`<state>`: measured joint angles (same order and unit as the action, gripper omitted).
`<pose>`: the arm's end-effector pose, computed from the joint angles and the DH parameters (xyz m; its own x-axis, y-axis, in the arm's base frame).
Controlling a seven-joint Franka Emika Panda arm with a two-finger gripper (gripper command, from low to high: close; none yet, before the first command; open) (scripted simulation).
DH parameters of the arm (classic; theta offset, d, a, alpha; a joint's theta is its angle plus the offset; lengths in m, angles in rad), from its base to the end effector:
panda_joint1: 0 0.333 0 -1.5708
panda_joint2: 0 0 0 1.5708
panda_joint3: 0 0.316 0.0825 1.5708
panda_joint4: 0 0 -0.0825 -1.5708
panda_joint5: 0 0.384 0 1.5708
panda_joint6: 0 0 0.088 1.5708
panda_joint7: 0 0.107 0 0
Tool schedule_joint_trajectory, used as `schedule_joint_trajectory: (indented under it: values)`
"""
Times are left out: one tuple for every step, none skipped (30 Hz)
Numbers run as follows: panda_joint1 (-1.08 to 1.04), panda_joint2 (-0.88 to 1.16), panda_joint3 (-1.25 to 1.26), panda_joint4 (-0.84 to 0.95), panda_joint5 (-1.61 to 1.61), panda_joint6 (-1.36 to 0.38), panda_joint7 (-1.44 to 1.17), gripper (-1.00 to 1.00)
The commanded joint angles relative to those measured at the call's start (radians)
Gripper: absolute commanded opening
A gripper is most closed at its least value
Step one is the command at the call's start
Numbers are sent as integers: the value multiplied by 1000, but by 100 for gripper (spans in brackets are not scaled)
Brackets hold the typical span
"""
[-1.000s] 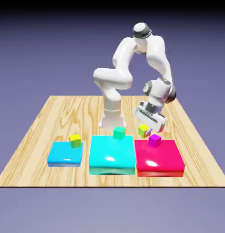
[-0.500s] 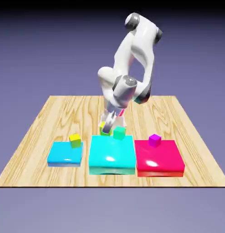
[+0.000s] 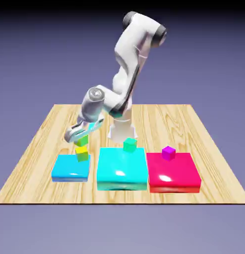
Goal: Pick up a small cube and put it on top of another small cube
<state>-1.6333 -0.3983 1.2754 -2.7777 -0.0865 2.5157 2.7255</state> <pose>0.3285 -0.1692 0.2439 -0.9509 -0.0275 0.3081 -0.1274 0.9425 -0.3089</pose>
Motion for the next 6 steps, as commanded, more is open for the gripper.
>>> schedule_joint_trajectory:
  values:
    - [-36,8,33,-4,-4,19,5,-100]
    - [-72,16,66,-8,-9,40,10,-100]
    - [-109,24,99,-12,-14,60,15,-100]
    - [-124,27,113,-14,-16,68,18,-100]
    - [-124,27,113,-14,-16,68,18,100]
    - [-124,27,113,-14,-16,68,18,100]
